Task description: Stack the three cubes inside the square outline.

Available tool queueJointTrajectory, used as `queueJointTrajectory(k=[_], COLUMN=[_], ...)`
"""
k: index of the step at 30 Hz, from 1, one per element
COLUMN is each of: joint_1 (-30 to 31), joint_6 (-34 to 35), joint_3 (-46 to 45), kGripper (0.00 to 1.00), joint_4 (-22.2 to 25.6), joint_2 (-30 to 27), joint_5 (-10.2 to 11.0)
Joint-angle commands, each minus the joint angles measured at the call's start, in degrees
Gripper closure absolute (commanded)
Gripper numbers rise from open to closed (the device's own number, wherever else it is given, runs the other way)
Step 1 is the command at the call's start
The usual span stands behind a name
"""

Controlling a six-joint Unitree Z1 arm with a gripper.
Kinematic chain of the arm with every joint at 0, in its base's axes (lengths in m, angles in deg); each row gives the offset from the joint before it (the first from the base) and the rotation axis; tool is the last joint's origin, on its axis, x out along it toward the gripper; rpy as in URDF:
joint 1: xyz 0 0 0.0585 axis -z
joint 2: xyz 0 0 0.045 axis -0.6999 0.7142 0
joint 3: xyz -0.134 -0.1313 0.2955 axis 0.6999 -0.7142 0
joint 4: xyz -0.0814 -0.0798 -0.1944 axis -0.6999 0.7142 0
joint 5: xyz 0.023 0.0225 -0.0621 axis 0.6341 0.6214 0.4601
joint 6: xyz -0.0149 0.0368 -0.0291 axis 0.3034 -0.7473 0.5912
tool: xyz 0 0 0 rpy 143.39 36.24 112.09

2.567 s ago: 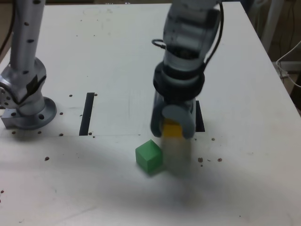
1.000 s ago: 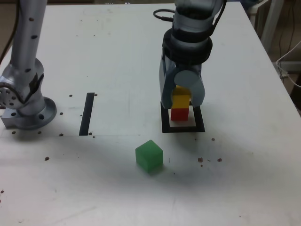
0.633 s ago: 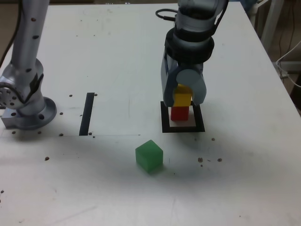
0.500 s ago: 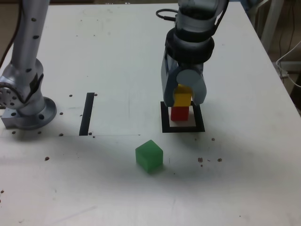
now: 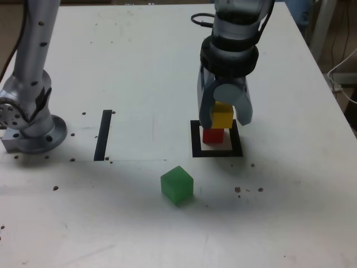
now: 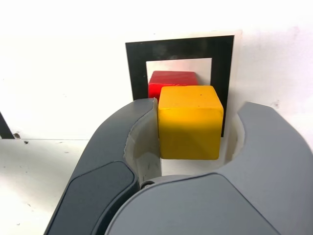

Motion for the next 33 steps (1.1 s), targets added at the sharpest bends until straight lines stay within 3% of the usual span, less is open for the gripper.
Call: queueJointTrajectory(k=[1,4,16,33], joint_1=[-0.19,-0.41,-1.04,-0.12], joint_6=[0.05,0.66,1.47,-0.33], joint_3=[-0.28,-1.24,-3.87,-9.75], kGripper=[0.07,0.01,0.01,0.0], joint_4=[-0.24,-0.24,1.56,2.36], joint_2=[-0.54,-1.13,-3.65,-9.77], joint_5=[0.43,0.99,1.61,-2.1])
